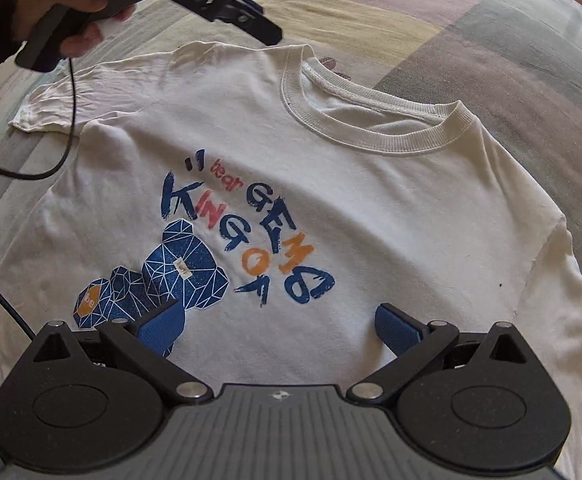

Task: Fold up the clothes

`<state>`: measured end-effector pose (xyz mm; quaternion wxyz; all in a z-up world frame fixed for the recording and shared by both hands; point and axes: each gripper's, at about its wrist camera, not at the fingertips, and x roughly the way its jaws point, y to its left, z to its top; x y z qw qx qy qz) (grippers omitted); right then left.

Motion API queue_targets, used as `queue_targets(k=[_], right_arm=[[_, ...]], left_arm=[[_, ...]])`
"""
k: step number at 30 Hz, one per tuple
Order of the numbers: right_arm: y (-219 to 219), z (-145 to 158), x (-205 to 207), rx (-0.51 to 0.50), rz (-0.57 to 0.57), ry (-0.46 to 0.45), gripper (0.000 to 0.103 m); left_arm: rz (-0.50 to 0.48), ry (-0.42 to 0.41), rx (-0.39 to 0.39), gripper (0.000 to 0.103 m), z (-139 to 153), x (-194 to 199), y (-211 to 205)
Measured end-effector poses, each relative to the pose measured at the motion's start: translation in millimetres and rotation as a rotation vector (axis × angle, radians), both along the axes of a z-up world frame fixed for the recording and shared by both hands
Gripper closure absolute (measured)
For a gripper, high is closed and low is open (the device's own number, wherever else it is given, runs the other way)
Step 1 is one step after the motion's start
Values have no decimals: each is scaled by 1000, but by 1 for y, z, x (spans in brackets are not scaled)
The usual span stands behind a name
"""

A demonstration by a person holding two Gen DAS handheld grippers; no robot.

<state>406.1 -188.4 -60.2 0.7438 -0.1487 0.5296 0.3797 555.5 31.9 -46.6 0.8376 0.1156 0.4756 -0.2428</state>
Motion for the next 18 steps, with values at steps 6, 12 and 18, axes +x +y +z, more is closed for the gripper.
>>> queue_targets(k=[6, 12, 18], right_arm=[[-14, 4, -4, 44, -49, -4, 0], [-21, 0, -6, 52, -83, -3, 0], [-12, -3, -9, 35, -63, -9, 0]], left_arm=[[-236, 4, 107, 58, -17, 8, -34], [-491, -33, 184, 60, -25, -8, -64], [-506, 33, 164, 68, -26, 1, -64]])
